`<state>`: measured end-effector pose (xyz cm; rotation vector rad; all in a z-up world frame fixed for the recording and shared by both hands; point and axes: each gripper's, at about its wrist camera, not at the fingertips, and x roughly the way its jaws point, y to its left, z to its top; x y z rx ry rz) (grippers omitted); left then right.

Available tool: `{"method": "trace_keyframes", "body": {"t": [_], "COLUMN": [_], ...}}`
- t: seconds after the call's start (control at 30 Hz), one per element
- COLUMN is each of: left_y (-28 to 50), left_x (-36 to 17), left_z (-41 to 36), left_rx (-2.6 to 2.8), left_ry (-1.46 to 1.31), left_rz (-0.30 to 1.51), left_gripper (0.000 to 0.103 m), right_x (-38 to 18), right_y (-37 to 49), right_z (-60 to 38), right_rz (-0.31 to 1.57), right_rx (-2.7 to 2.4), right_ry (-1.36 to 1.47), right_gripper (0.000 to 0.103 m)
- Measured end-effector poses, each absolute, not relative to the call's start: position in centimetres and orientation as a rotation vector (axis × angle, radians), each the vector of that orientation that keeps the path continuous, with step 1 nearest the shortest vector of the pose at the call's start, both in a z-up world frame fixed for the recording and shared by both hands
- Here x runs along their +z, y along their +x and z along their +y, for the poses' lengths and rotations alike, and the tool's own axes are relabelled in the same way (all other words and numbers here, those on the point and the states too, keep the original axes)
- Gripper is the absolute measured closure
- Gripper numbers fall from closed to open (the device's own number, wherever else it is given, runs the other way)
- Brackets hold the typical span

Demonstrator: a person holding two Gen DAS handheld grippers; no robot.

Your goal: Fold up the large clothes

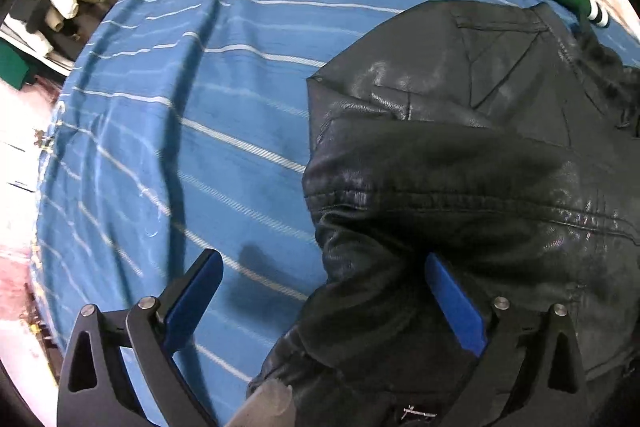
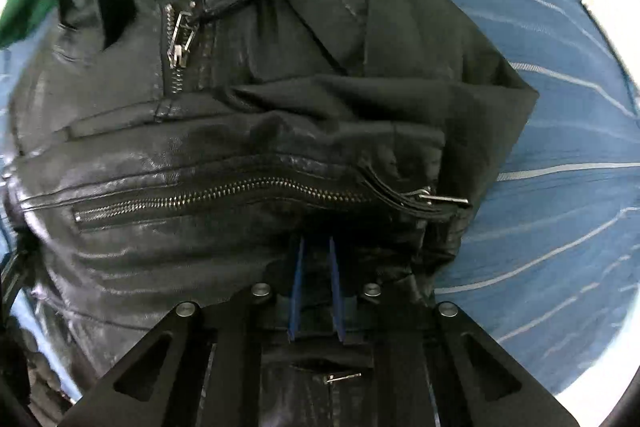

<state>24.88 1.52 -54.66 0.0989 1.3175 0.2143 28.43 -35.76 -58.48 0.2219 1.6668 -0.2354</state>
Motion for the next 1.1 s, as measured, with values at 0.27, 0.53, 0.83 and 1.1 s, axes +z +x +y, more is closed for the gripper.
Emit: {"method": "trace_keyframes", "body": {"t": [0.27, 0.53, 0.83, 1.1], "left_y": [25.1, 24.4, 21.2, 11.3], "left_x": [-55.7, -53.7, -50.3, -48.7], "left_z": [3.5, 2.8, -1.2, -10.0], "left_rx": [0.132, 0.178, 0.298, 0.57], "left_ry": [-0.095, -0.033, 0.108, 0.405], "left_rz": [1.317, 1.336, 1.27, 1.255], "left_gripper": [0.0, 0.0, 0.0, 0.0], "right_x": [-59.6, -55.6, -54.0, -52.0], "right_y": [30.3, 31.0, 28.6, 20.2], "right_z": [-34.8, -31.8, -36.7, -44.1], "right_rz": [1.726, 1.667, 1.644, 1.621], "right_rx": [-0.3, -0.301, -0.184, -0.121], "right_ry": [0.216, 0.062, 0.197, 0.173], "right_gripper": [0.09, 0.09, 0.066, 0.045]}}
